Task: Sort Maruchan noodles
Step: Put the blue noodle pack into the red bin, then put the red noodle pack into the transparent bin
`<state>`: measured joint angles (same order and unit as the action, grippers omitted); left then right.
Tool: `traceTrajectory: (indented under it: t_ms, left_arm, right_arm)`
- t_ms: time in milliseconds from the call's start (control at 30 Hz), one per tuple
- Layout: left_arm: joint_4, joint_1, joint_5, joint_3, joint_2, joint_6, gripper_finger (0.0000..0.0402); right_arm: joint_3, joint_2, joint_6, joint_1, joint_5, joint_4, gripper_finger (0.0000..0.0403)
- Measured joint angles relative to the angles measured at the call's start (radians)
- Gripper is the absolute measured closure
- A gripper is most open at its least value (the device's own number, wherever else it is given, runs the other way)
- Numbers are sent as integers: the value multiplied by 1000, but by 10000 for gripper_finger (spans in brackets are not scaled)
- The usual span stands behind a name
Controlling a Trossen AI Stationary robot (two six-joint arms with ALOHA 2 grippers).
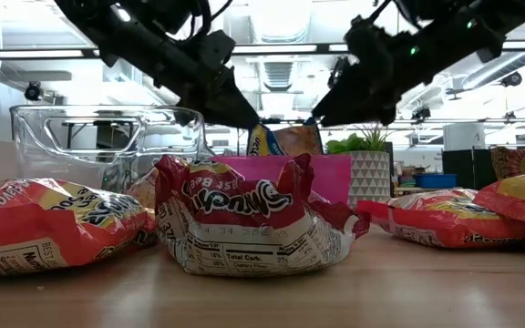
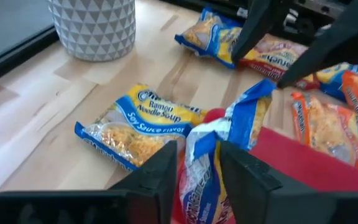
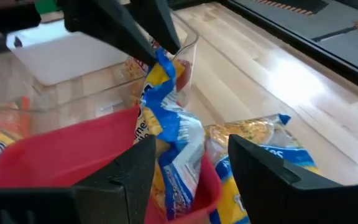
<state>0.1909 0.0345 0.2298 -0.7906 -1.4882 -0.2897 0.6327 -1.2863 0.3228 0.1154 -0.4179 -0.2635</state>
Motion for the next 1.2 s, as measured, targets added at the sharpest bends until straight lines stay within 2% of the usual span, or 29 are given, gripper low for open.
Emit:
traceTrajectory:
  t_ms: [133, 300, 433, 633, 800, 1000, 1100, 1200]
  left_arm:
    - [-1, -1, -1, 0, 36, 0, 272]
    - [-9, -8, -9, 0, 100, 36, 265]
    - [-5, -18, -12, 0, 163, 102, 264]
    - [12, -45, -13, 0, 247, 182, 264]
    - [11, -62, -14, 0, 292, 238, 264]
    - [11, -64, -14, 0, 312, 255, 264]
    - [10, -64, -14, 0, 309, 256, 264]
    - [7, -64, -14, 0, 304, 263, 264]
  right_arm:
    - [0, 94, 97, 0, 16, 94, 214]
    - [0, 196, 268, 0, 119, 223, 222]
    - [0, 245, 428, 0, 244, 303, 225]
    - [0, 224, 648, 10, 472, 368, 225]
    - [0, 170, 809, 38, 598, 480, 225]
    - [0, 160, 976, 76, 607, 816, 225]
    - [0, 162, 1034, 88, 567, 969, 225]
    - [0, 161, 1046, 90, 544, 1019, 225]
